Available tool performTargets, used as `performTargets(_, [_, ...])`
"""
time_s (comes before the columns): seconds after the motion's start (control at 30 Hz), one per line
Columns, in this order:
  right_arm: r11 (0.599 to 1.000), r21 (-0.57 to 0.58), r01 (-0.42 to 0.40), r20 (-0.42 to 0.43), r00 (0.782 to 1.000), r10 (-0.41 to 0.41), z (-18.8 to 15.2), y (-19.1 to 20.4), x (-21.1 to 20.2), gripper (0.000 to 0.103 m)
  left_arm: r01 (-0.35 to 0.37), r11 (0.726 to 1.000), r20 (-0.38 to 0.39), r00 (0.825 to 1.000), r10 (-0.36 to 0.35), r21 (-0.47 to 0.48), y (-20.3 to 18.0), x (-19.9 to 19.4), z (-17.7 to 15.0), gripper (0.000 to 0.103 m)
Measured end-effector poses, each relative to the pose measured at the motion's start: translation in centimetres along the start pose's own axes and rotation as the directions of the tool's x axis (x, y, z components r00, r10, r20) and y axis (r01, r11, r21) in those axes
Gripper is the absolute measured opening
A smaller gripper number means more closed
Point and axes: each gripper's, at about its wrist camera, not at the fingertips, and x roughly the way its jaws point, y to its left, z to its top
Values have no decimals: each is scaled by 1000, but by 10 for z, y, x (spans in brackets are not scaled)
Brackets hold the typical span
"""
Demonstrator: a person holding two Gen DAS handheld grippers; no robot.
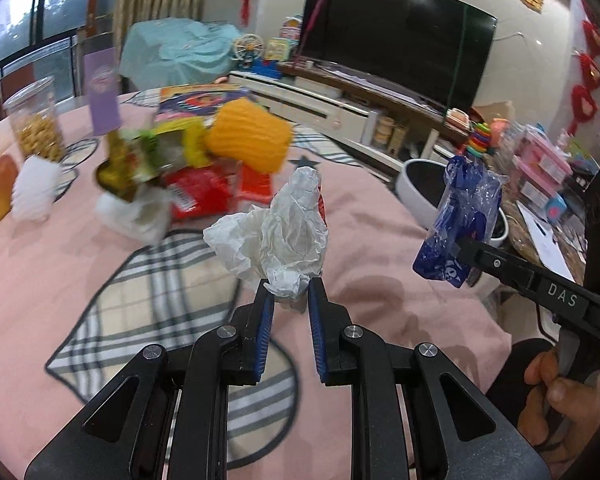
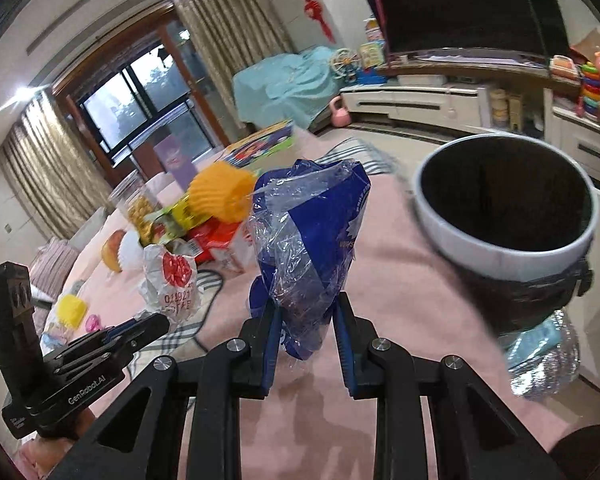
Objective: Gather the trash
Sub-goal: 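Carry tissue and blue bag to the black bin and open both tools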
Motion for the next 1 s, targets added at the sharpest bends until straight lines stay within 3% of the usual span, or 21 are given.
performTargets(0.67, [985,99,141,47,988,-147,34,-89,-29,26,112,981,-26,994,-109,156,-97,46,44,17])
performTargets(1.0, [978,119,169,33,984,-174,53,-128,-24,26,150,966,-40,989,-144,212,-136,70,66,17])
